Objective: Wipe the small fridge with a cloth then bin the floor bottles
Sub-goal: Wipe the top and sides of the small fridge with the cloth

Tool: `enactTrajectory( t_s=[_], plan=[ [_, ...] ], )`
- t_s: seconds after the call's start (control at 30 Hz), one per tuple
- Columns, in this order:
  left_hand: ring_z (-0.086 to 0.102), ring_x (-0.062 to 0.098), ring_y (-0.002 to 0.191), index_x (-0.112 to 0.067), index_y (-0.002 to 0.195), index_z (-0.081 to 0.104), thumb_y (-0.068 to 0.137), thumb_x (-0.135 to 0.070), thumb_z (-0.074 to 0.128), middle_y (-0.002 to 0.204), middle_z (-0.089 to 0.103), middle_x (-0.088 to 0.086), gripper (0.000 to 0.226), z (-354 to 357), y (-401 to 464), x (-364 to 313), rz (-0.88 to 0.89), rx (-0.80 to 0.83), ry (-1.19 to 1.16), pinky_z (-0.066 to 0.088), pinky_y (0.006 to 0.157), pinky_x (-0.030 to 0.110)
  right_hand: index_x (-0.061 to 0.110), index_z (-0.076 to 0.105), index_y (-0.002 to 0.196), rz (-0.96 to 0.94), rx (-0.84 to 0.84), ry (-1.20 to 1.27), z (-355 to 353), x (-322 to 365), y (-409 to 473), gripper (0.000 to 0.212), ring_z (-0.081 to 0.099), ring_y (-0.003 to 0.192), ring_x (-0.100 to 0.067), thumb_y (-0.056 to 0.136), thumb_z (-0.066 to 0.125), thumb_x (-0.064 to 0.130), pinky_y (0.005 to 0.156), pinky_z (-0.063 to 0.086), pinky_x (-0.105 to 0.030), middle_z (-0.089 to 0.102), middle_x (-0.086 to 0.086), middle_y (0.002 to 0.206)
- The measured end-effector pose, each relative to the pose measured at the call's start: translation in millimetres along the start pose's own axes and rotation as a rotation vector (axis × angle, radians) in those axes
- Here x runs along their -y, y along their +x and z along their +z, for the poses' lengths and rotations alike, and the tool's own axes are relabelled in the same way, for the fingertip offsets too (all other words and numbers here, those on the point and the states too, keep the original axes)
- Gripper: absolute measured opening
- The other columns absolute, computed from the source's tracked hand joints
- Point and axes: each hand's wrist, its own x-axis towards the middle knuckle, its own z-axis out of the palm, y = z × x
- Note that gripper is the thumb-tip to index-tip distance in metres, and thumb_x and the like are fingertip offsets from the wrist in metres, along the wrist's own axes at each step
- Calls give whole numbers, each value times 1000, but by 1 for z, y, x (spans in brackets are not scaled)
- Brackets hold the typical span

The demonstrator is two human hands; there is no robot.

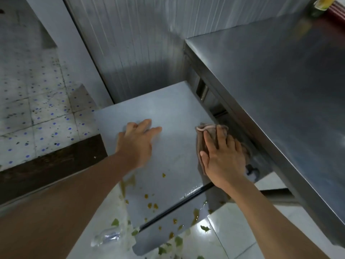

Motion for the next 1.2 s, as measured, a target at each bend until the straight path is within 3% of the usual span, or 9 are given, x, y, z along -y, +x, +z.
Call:
enactTrajectory(
  t_s=[0.27, 0.4, 0.5, 0.57, 0.7, 0.77, 0.9, 1.0, 1.2],
  plan=[
    [22, 28, 127, -50, 139, 28, 90, -34, 51, 154, 17, -12, 56, 6, -2, 18, 79, -27, -15, 29, 103, 48, 23, 7, 152, -51, 8, 105, 1, 8, 60, 61, 16, 143, -39, 98, 23, 47, 112, 25, -51, 1, -13, 160],
    [19, 25, 128, -52, 138, 28, 88, -33, 53, 153, 17, -15, 59, 3, 2, 18, 81, 9, -66, 25, 106, 47, 22, 11, 153, -120, -73, 116, 5, 33, 47, 62, 11, 145, -39, 97, 23, 47, 115, 15, -52, 4, -14, 160],
    [25, 25, 128, -38, 142, 31, 86, -19, 56, 153, 24, -12, 64, -5, 2, 24, 113, 8, -126, 29, 104, 40, 21, 15, 152, -269, -73, 161, 7, 74, 0, 64, 6, 146, -38, 94, 17, 49, 116, 7, -52, 3, -11, 160],
    [31, 26, 129, -24, 143, 34, 82, -4, 54, 148, 36, -2, 67, -10, -4, 30, 135, -9, -209, 32, 103, 35, 22, 22, 150, -360, -69, 180, 9, 96, -28, 62, 7, 146, -37, 93, 24, 48, 117, 9, -52, 7, -8, 160],
    [50, 38, 118, -6, 129, 54, 75, 4, 56, 136, 52, 15, 55, -12, -34, 53, 219, -139, -155, 45, 95, 47, 34, 17, 151, -517, -12, 164, 10, 80, -29, 62, 6, 147, -32, 93, 21, 55, 118, 8, -51, 4, 1, 161],
    [49, 37, 120, -10, 129, 54, 78, -3, 61, 141, 47, 11, 52, -7, -45, 67, 197, -128, -80, 46, 93, 48, 35, 9, 151, -411, -18, 156, 8, 60, -2, 62, 6, 147, -32, 94, 17, 57, 119, 10, -51, -1, -1, 161],
    [45, 33, 124, -15, 132, 52, 80, -25, 47, 146, 42, 4, 53, -4, -53, 76, 181, -104, -144, 41, 99, 48, 30, 1, 152, -70, -19, 130, 4, 56, 34, 62, 7, 145, -37, 97, 20, 52, 118, 9, -51, -3, -9, 160],
    [43, 31, 127, -15, 131, 53, 79, -28, 48, 146, 41, 2, 54, -5, -53, 76, 168, -105, -210, 38, 102, 48, 29, 4, 152, -113, -41, 189, 4, 103, 8, 62, 5, 146, -37, 96, 18, 52, 118, 8, -51, -3, -7, 161],
    [41, 25, 133, -2, 129, 53, 77, 13, 52, 144, 43, 11, 53, -8, -60, 87, 226, -112, -346, 30, 112, 37, 28, 36, 144, -421, -79, 223, 3, 155, -60, 57, 22, 143, -34, 92, 31, 50, 116, 20, -50, 21, -1, 158]
  ],
)
